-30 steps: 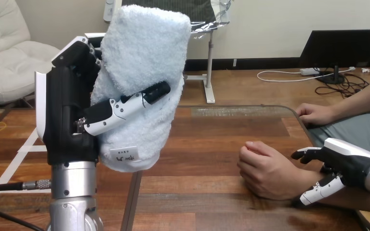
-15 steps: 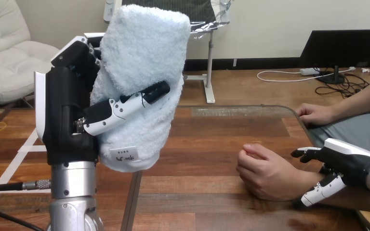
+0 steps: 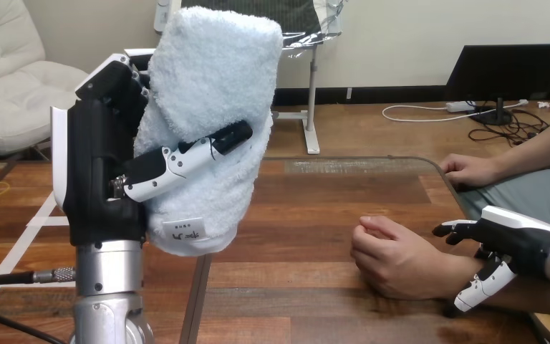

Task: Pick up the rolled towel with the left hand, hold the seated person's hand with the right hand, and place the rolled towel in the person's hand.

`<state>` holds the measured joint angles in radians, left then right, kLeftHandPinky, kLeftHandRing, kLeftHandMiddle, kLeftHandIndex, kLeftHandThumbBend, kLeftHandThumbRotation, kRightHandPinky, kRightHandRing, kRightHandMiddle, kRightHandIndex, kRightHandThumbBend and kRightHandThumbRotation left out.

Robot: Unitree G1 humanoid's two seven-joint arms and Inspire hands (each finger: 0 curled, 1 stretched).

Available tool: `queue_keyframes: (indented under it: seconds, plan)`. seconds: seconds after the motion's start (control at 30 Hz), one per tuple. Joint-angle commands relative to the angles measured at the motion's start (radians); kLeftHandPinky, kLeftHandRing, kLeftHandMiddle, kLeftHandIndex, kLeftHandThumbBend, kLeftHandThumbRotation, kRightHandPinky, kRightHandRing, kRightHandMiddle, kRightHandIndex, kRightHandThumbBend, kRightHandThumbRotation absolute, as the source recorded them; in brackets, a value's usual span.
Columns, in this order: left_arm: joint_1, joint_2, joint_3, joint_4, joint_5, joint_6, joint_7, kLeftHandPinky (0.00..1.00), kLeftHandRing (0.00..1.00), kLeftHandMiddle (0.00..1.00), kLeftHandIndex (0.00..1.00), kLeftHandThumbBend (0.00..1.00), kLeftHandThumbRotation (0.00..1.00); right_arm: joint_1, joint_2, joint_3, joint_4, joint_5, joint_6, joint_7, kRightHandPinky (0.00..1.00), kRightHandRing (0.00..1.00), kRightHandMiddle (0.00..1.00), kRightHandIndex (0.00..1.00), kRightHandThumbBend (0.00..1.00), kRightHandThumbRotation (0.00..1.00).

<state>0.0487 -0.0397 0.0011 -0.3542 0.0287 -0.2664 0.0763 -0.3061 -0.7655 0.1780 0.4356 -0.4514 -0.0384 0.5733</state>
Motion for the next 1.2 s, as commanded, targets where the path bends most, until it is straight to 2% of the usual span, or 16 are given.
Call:
queue_keyframes:
  seconds: [0.0, 0.13, 0.33, 0.57, 0.83, 0.97, 1.17]
  plan:
    - [-0.064, -0.006, 0.003, -0.023, -0.016, -0.029, -0.001, 0.14, 0.2, 0.27, 0.37, 0.54, 0.0, -0.005, 0.03, 0.046, 0.009, -0.005, -0.006, 0.018, 0.69, 0.86, 0.91, 0.91, 1.0, 0.21]
    - [-0.066, -0.007, 0.004, -0.021, -0.027, -0.032, -0.006, 0.14, 0.2, 0.27, 0.37, 0.54, 0.0, -0.011, 0.025, 0.051, 0.021, -0.012, -0.026, 0.013, 0.68, 0.85, 0.91, 0.91, 1.0, 0.23]
    - [-0.069, -0.001, 0.007, -0.017, -0.021, -0.036, -0.007, 0.14, 0.2, 0.27, 0.37, 0.54, 0.0, -0.022, 0.016, 0.069, 0.027, -0.056, -0.032, -0.006, 0.69, 0.86, 0.9, 0.9, 1.0, 0.27]
    - [-0.07, -0.002, 0.008, -0.012, -0.029, -0.036, -0.009, 0.14, 0.2, 0.27, 0.37, 0.53, 0.0, -0.025, 0.014, 0.052, 0.019, -0.057, -0.042, -0.025, 0.72, 0.89, 0.9, 0.9, 1.0, 0.3]
    - [-0.067, -0.005, 0.006, -0.009, -0.029, -0.035, -0.008, 0.14, 0.2, 0.27, 0.37, 0.54, 0.0, -0.024, 0.002, 0.037, -0.001, -0.066, -0.062, -0.06, 0.78, 0.93, 0.93, 0.92, 1.0, 0.38]
    - [-0.067, -0.007, 0.004, -0.007, -0.024, -0.036, -0.005, 0.14, 0.2, 0.27, 0.37, 0.54, 0.0, -0.022, -0.006, 0.025, -0.008, -0.064, -0.091, -0.091, 0.8, 0.93, 0.93, 0.92, 1.0, 0.4]
    - [-0.068, -0.008, 0.003, -0.003, -0.018, -0.039, -0.004, 0.14, 0.2, 0.27, 0.37, 0.54, 0.0, -0.03, -0.018, 0.017, 0.002, -0.059, -0.134, -0.118, 0.92, 0.94, 0.93, 0.93, 1.0, 0.46]
